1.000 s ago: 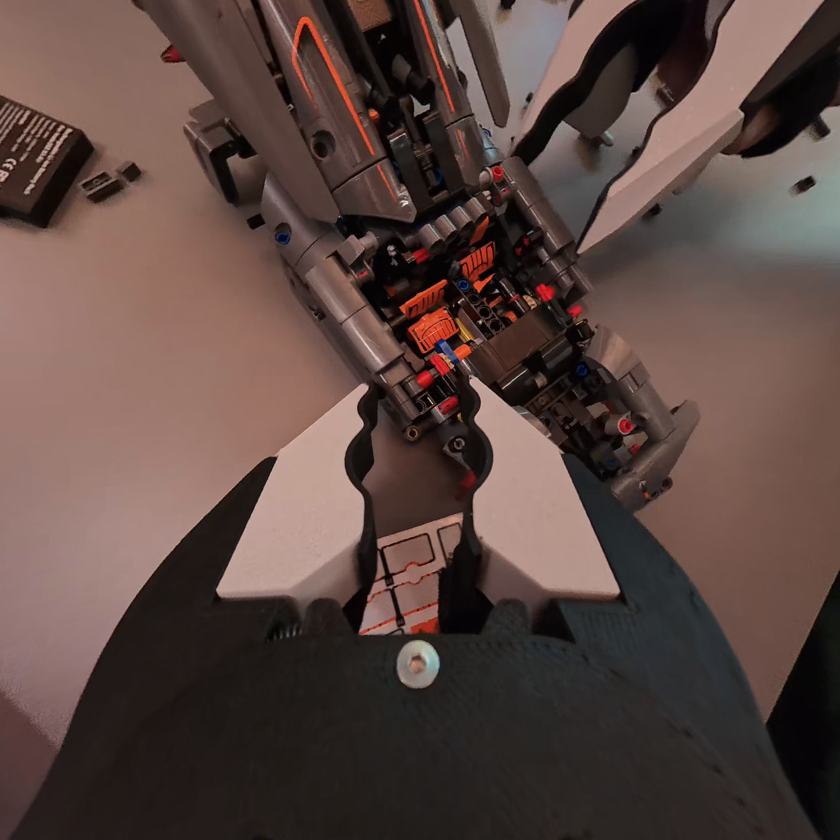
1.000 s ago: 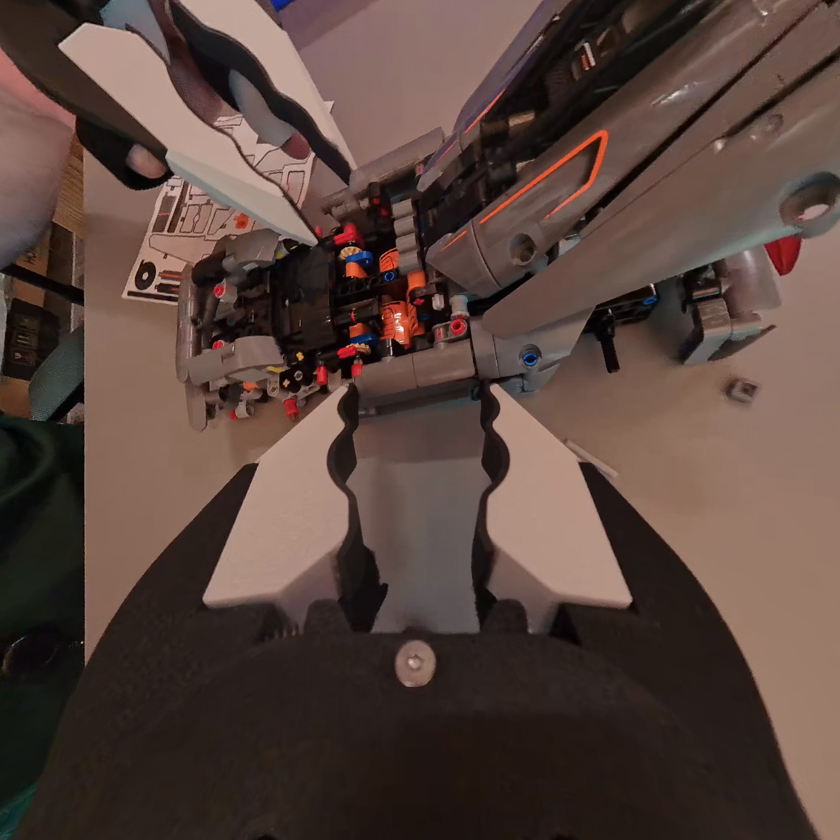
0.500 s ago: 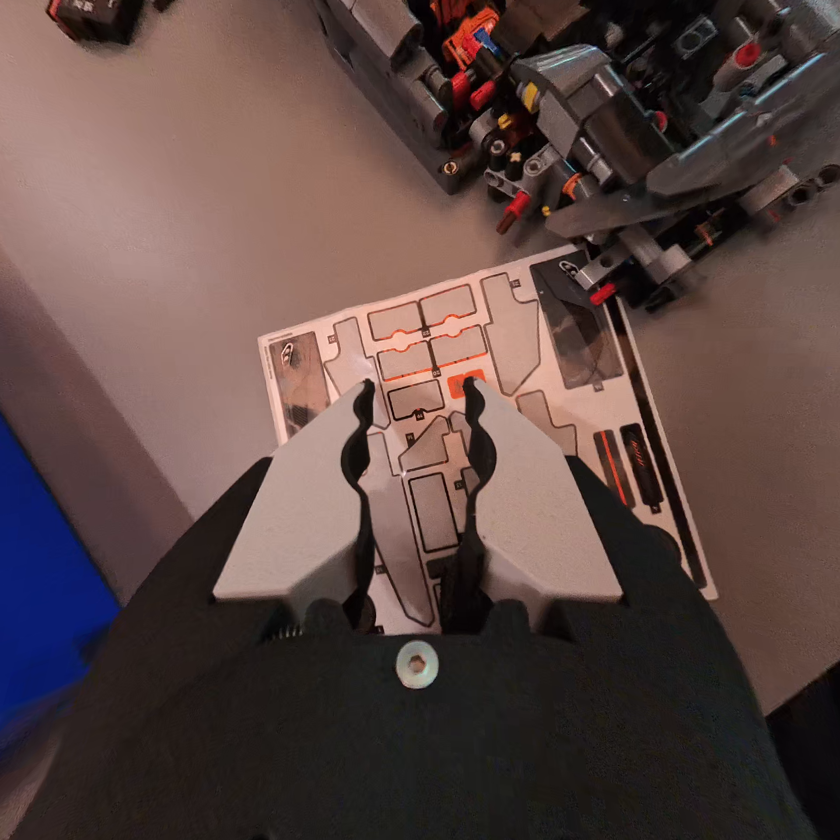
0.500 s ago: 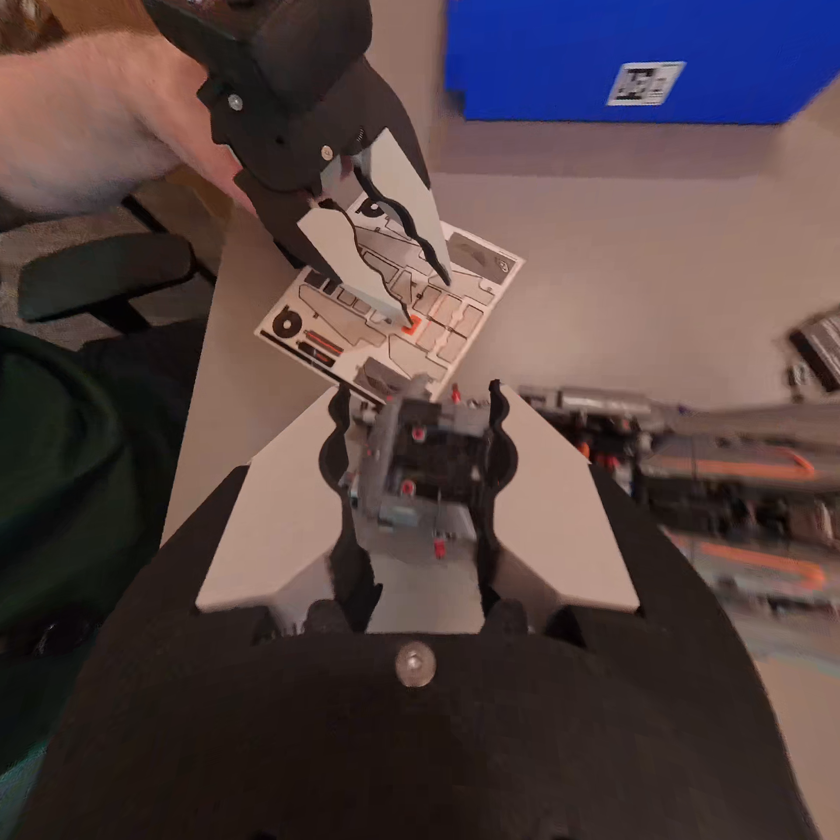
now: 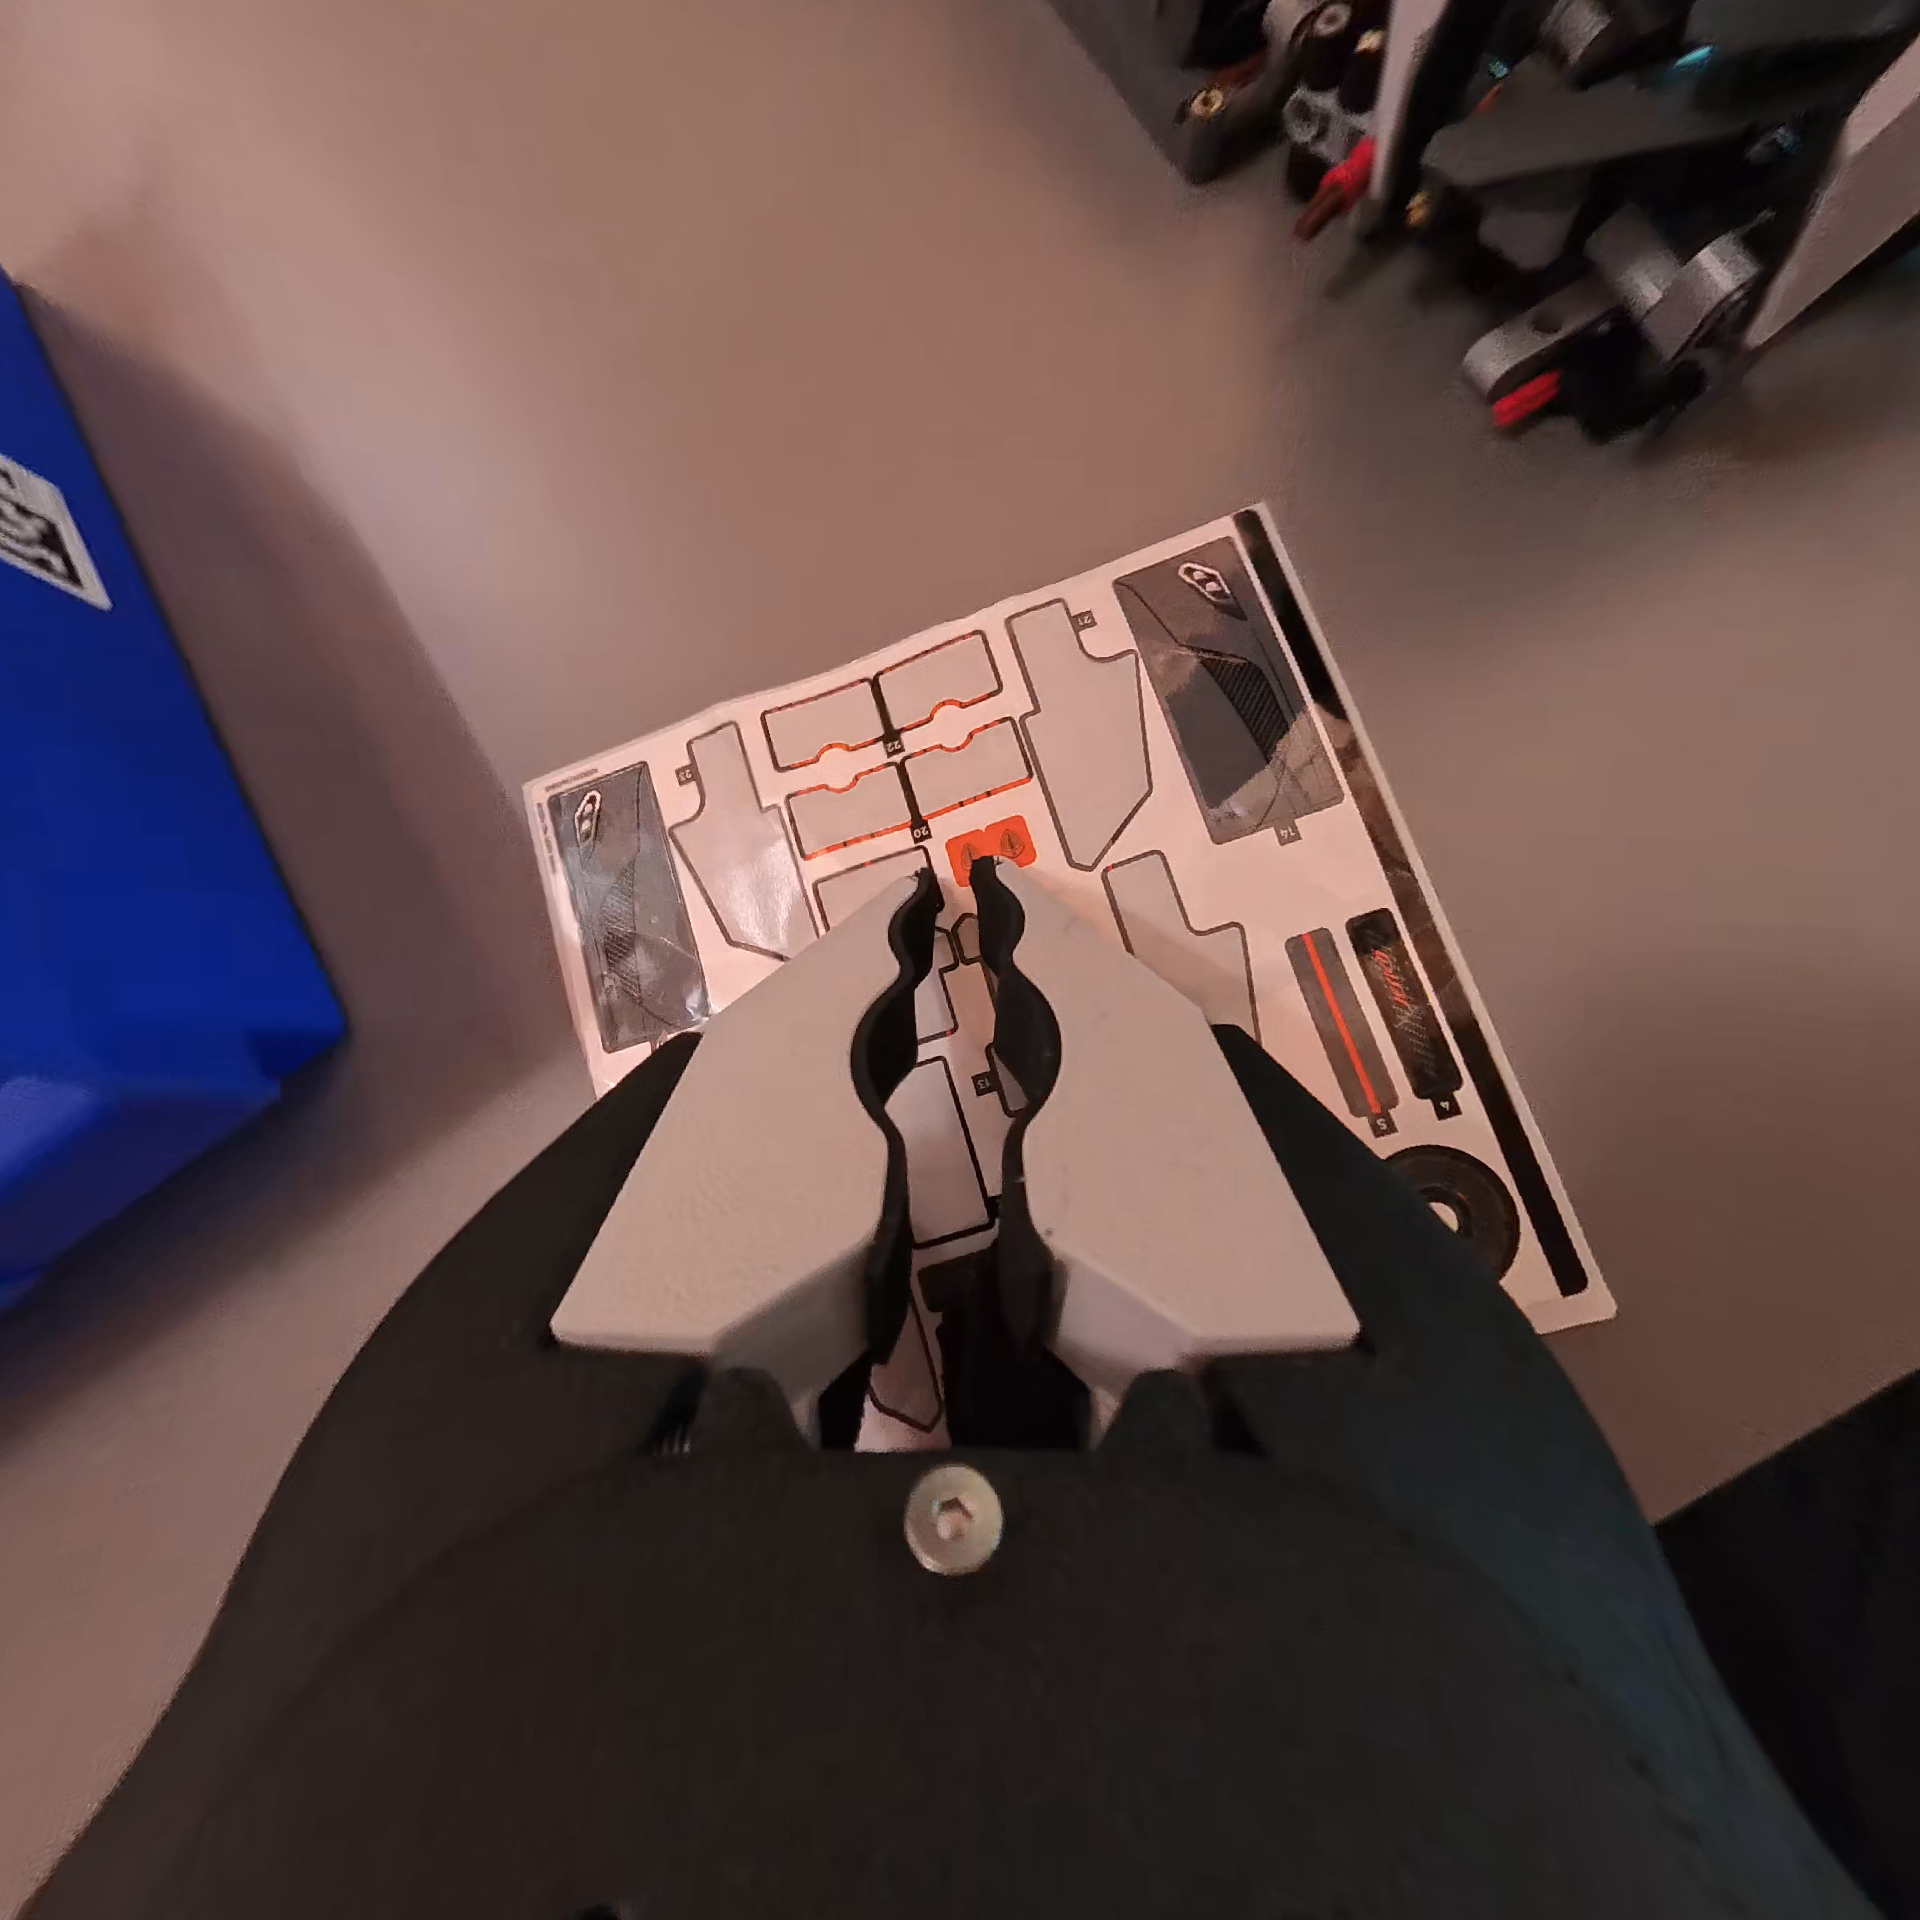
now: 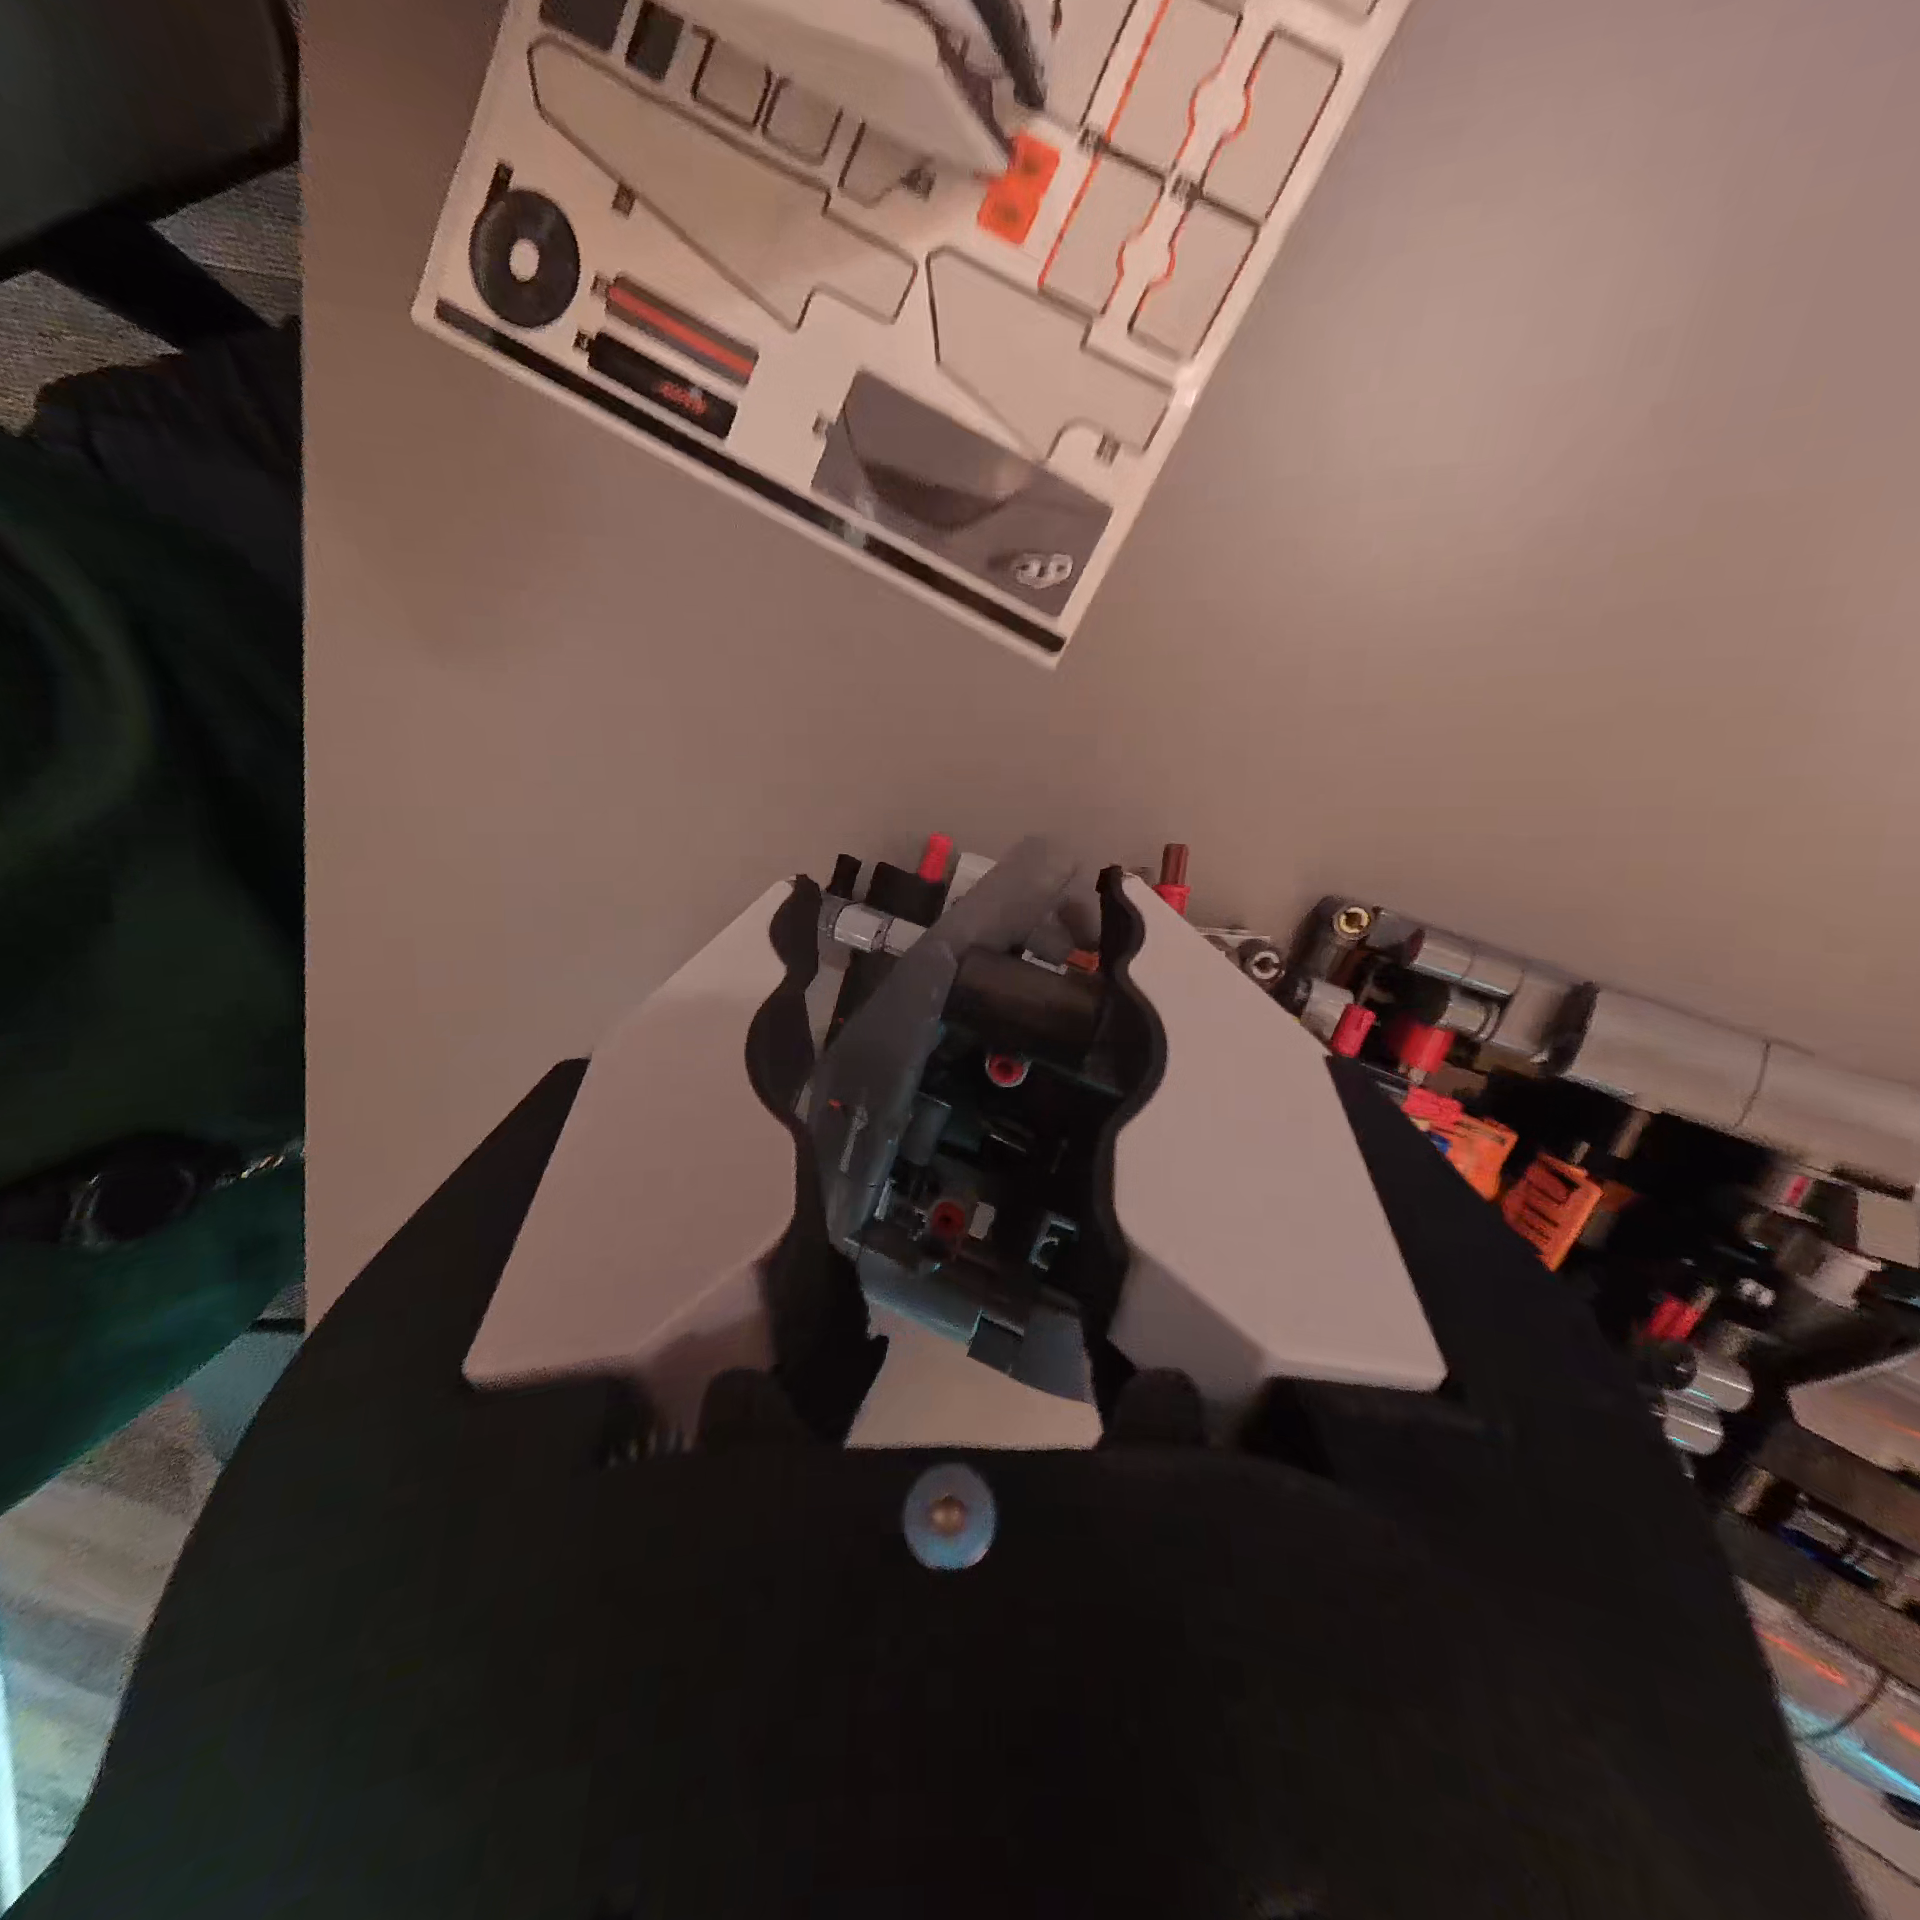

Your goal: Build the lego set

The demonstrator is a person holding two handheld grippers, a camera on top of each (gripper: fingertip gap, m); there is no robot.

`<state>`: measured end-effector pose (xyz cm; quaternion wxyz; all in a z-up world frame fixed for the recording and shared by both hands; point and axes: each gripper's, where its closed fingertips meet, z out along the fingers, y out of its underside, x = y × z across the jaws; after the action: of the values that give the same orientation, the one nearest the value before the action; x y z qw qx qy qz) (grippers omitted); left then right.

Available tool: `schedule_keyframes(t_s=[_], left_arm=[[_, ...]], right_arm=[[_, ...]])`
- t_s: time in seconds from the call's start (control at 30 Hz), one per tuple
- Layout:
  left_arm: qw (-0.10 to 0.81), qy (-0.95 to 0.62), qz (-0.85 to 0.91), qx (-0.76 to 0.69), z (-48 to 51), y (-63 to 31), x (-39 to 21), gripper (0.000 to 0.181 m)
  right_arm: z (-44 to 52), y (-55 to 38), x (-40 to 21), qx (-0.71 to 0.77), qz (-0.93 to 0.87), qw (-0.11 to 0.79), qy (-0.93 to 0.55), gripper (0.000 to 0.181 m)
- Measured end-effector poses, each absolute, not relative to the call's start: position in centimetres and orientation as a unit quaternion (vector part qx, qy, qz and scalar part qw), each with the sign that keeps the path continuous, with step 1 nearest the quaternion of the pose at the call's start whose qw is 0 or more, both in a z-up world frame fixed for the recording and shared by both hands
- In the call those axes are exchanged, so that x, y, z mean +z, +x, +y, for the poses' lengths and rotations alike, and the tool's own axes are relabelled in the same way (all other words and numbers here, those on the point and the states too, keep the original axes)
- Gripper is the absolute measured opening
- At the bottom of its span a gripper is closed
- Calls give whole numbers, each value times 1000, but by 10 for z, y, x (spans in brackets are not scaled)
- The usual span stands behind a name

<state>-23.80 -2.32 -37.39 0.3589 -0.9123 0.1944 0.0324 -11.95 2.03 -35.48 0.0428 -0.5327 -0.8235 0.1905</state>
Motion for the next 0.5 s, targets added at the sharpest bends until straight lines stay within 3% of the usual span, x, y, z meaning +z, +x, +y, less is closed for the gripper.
schedule_keyframes(t_s=[0.03,0.1,0.17,0.23,0.5], left_arm=[[360,-913,190,30,-26,-241,-374,5],[358,-914,187,27,-31,-248,-373,8],[349,-915,196,46,-37,-259,-366,25],[369,-908,194,36,-36,-265,-342,30],[448,-845,203,210,49,-360,-223,34]], right_arm=[[19,-116,-354,196,-824,37,-531,54],[19,-109,-354,198,-826,26,-528,54],[21,-106,-352,197,-827,30,-525,61],[18,-107,-344,223,-824,46,-518,64],[16,-118,-283,353,-787,135,-487,59]])
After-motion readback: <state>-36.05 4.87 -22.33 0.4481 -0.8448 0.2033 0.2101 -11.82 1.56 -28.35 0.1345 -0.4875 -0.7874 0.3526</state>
